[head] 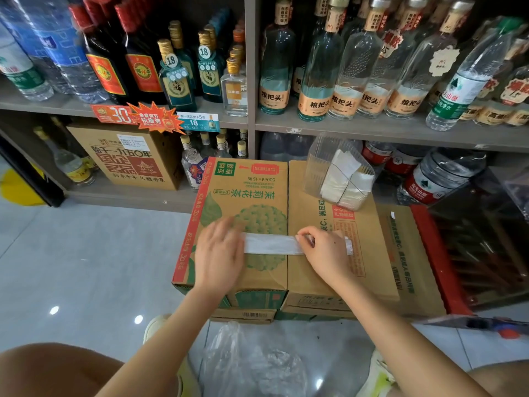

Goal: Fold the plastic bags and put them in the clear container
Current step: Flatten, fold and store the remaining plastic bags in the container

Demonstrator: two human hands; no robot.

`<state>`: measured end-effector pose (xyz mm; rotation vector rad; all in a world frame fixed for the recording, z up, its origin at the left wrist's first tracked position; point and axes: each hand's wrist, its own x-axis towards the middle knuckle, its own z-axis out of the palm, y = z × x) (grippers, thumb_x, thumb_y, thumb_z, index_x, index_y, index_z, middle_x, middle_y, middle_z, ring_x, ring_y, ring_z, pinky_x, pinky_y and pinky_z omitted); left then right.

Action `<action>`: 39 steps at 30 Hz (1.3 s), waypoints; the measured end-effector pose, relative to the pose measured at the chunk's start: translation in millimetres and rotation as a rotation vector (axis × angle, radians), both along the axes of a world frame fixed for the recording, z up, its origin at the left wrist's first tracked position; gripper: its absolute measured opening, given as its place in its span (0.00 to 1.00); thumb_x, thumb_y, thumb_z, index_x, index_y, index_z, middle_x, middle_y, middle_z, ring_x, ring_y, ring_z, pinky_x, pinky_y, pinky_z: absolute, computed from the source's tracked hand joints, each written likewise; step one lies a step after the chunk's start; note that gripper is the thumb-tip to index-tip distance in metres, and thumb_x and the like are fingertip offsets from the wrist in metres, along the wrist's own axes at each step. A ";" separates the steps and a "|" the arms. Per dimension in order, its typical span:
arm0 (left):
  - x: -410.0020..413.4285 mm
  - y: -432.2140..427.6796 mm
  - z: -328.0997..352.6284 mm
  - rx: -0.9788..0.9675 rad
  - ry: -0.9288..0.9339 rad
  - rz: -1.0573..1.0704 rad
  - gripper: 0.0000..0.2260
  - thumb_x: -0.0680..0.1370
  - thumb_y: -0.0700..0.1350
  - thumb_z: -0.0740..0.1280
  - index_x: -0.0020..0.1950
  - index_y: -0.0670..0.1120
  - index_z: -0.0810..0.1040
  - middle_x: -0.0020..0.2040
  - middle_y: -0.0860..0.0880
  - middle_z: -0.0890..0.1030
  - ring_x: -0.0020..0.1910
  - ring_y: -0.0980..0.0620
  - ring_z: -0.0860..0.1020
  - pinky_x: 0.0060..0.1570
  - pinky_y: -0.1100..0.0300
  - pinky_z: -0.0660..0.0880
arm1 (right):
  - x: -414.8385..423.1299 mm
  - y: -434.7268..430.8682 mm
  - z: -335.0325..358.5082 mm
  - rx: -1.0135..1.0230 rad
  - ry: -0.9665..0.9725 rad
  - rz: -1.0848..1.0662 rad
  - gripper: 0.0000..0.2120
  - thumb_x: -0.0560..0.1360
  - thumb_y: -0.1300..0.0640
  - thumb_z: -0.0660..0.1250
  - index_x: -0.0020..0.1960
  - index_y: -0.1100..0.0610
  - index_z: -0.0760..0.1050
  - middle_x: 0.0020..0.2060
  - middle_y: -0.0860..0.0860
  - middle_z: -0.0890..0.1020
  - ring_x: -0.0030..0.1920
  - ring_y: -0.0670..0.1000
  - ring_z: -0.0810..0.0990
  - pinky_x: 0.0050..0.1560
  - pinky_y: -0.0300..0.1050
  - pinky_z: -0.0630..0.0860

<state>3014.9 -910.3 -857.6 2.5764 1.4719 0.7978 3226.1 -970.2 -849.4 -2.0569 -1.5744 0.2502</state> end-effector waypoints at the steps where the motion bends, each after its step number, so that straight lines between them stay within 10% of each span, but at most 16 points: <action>1: 7.2 -4.2 -2.9 -0.044 0.040 -0.058 0.19 0.79 0.47 0.55 0.60 0.42 0.80 0.63 0.41 0.78 0.64 0.39 0.75 0.68 0.48 0.65 | -0.1 0.3 -0.6 0.005 -0.001 0.002 0.07 0.78 0.55 0.65 0.47 0.53 0.82 0.25 0.39 0.68 0.27 0.41 0.67 0.51 0.46 0.67; 6: 27.3 -11.4 -11.5 -0.329 0.230 0.013 0.34 0.77 0.57 0.31 0.78 0.45 0.55 0.79 0.46 0.52 0.78 0.44 0.47 0.74 0.53 0.36 | -1.4 -1.4 1.5 -0.016 -0.056 -0.006 0.08 0.78 0.55 0.63 0.49 0.52 0.82 0.27 0.41 0.74 0.30 0.45 0.71 0.53 0.48 0.68; 11: 29.0 -11.4 -14.6 -0.341 0.311 0.039 0.35 0.74 0.59 0.28 0.79 0.49 0.45 0.79 0.46 0.45 0.78 0.47 0.40 0.73 0.53 0.32 | -22.1 -3.4 9.0 0.103 -0.402 -0.029 0.16 0.77 0.52 0.57 0.58 0.53 0.80 0.52 0.51 0.83 0.50 0.53 0.81 0.56 0.49 0.68; 17: 28.7 -10.6 -15.0 -0.368 0.330 0.033 0.35 0.73 0.61 0.29 0.79 0.53 0.44 0.79 0.47 0.44 0.78 0.47 0.38 0.74 0.51 0.34 | -51.7 4.2 -8.8 -0.294 -0.376 0.314 0.32 0.77 0.45 0.32 0.77 0.51 0.55 0.77 0.49 0.55 0.77 0.50 0.50 0.75 0.56 0.39; 22: 29.0 -10.7 -16.6 -0.357 0.330 0.031 0.34 0.73 0.62 0.29 0.79 0.53 0.44 0.79 0.48 0.44 0.78 0.47 0.39 0.74 0.52 0.33 | -23.6 -11.6 -11.0 -0.379 -0.354 0.261 0.24 0.80 0.43 0.32 0.75 0.45 0.34 0.75 0.45 0.37 0.75 0.49 0.33 0.74 0.56 0.31; 29: 29.4 -11.2 -16.7 -0.340 0.354 0.031 0.35 0.73 0.61 0.28 0.79 0.52 0.42 0.79 0.47 0.44 0.78 0.46 0.39 0.75 0.50 0.35 | 49.4 -51.0 -11.1 -0.507 -0.403 0.101 0.31 0.73 0.37 0.22 0.73 0.45 0.29 0.75 0.46 0.33 0.73 0.49 0.29 0.72 0.55 0.28; 33: 28.7 -12.1 -15.6 -0.348 0.362 0.029 0.33 0.72 0.61 0.27 0.77 0.52 0.38 0.79 0.47 0.43 0.78 0.46 0.38 0.75 0.50 0.35 | 46.9 -51.6 -6.0 -0.418 -0.331 0.052 0.33 0.72 0.35 0.23 0.74 0.47 0.34 0.75 0.48 0.39 0.76 0.50 0.36 0.74 0.54 0.32; 39: 19.5 5.1 -11.3 -0.360 0.355 -0.098 0.36 0.72 0.64 0.31 0.78 0.51 0.42 0.79 0.47 0.44 0.78 0.48 0.40 0.74 0.54 0.35 | 45.9 -53.3 -1.3 -0.147 -0.282 0.188 0.24 0.75 0.42 0.61 0.65 0.55 0.76 0.59 0.50 0.79 0.60 0.54 0.76 0.61 0.56 0.71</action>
